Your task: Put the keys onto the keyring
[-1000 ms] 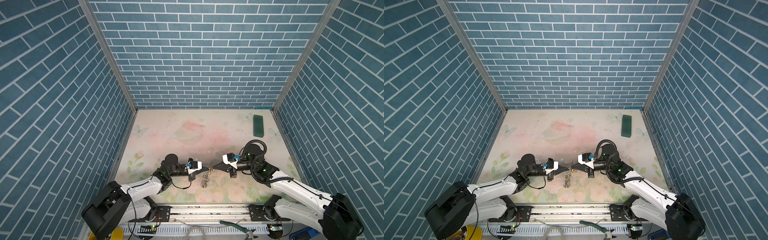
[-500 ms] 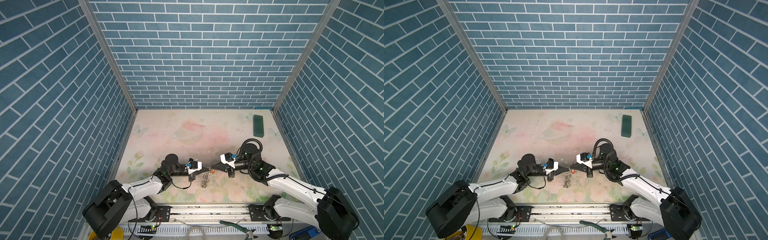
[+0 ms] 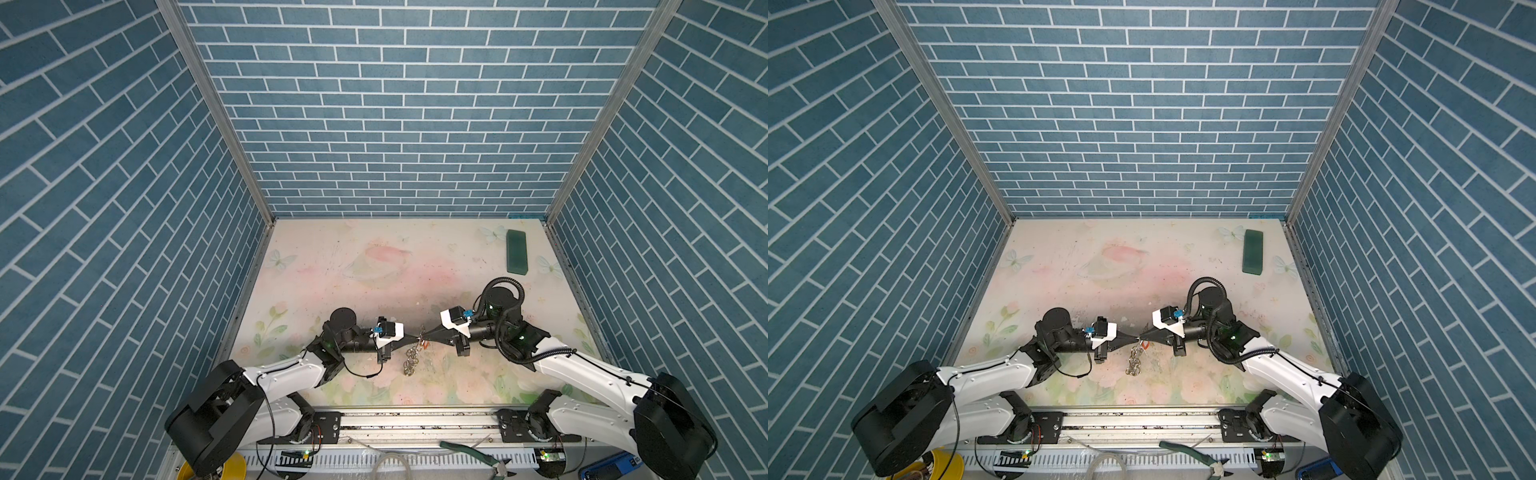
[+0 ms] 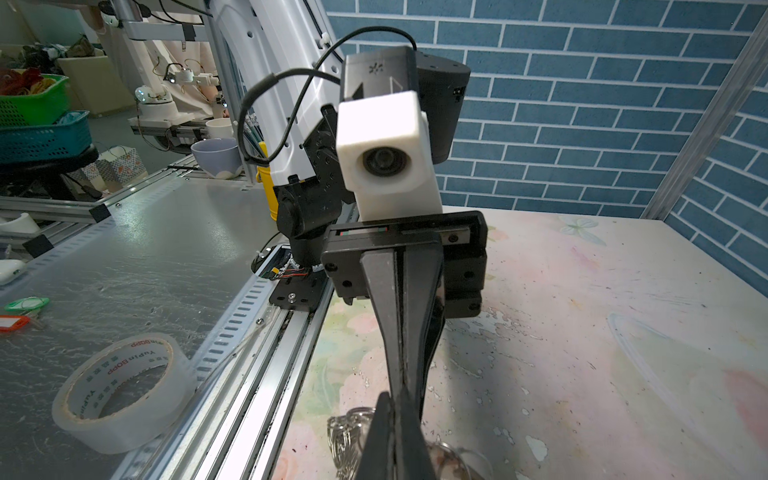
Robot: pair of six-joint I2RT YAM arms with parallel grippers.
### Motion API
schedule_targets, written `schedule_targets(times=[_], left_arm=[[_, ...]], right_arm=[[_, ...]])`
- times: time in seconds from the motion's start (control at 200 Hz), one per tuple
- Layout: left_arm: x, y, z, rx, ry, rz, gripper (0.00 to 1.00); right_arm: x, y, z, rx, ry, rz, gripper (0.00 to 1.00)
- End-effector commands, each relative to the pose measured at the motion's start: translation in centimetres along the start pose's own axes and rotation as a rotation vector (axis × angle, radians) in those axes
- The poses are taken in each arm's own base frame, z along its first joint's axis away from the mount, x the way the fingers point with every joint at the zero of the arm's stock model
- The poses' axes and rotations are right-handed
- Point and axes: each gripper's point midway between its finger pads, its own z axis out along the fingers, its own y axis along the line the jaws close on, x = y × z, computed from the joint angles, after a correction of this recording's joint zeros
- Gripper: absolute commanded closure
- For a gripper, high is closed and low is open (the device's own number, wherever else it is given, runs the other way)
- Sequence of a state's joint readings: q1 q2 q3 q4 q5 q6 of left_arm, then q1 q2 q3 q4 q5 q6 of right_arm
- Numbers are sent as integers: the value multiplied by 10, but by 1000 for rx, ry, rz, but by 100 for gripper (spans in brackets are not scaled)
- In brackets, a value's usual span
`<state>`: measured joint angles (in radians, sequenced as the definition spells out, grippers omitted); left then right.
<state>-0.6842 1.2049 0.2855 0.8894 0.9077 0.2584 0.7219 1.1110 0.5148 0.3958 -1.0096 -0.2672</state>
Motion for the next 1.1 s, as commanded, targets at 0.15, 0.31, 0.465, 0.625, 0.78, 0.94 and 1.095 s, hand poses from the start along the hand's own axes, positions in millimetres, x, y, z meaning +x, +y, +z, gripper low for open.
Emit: schedule_targets(times=[0.15, 0.31, 0.465, 0.625, 0.78, 0.94, 1.095], left_arm=[[-8, -5, 1, 34, -28, 18, 100], [-8, -5, 2, 39, -27, 17, 100], [-7, -5, 1, 37, -25, 16, 100], [-8, -5, 1, 38, -25, 17, 100], [-7, -6, 2, 47, -26, 15, 100], [-5, -6, 2, 47, -20, 12, 100], [-4, -6, 2, 44, -14, 15, 100]], right_arm=[[-1, 6, 3, -31, -8, -42, 100], [-1, 5, 2, -23, -8, -49, 100], [0, 4, 3, -23, -3, -43, 100], [1, 4, 3, -24, 3, -40, 100], [2, 3, 4, -19, 9, -39, 100], [-3, 4, 2, -15, -5, -59, 100], [-8, 5, 0, -9, -13, -71, 100]])
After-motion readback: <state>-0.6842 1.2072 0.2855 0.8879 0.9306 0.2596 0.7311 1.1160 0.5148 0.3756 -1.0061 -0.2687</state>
